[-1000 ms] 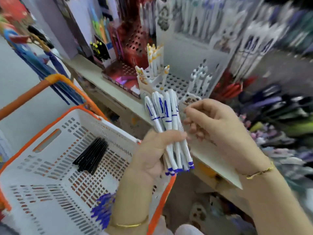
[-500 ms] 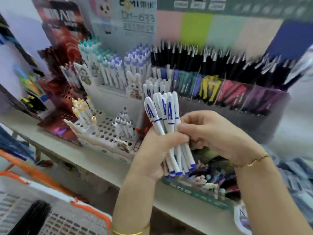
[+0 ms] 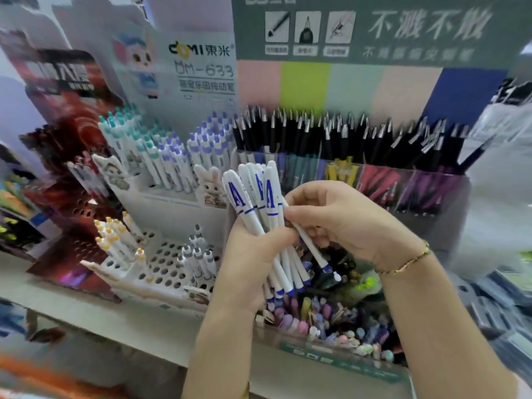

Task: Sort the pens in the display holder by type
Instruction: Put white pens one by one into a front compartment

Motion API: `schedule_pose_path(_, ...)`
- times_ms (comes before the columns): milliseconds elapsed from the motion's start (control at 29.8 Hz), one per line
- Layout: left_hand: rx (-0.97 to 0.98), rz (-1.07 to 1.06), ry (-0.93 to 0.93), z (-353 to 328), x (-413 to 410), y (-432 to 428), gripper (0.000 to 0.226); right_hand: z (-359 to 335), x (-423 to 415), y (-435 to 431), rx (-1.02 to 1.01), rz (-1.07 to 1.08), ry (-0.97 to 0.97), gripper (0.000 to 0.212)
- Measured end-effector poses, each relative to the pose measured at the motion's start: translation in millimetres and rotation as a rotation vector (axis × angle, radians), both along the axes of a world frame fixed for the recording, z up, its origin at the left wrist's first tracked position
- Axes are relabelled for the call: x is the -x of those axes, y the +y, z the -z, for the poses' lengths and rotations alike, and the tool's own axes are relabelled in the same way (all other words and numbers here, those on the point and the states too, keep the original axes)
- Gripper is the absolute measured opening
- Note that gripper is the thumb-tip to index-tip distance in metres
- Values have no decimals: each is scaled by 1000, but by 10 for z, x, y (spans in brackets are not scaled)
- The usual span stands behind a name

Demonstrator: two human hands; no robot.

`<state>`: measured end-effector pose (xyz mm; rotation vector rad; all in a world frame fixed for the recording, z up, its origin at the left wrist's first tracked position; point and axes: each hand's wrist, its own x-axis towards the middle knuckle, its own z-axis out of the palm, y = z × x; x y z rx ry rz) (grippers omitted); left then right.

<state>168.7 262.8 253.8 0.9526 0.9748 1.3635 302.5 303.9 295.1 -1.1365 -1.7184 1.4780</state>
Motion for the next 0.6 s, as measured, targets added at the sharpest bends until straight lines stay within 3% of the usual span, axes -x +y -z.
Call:
schedule_pose_path(268,112,-15,-32,-6,46,-49,23,101,199,133,-25,291,202,4)
schedule_pose_path(336,144,-57,-64,6,84,-55,24,87,177,174,-122,403,191,2)
schedule_pose_path(470,128,-111,-85,33,152,-85,37,119,205,260,-508,528,-105,3)
schedule_pose_path(604,103,-93,-100,54,194,-117,44,319,352,358,-612,480,-517,8)
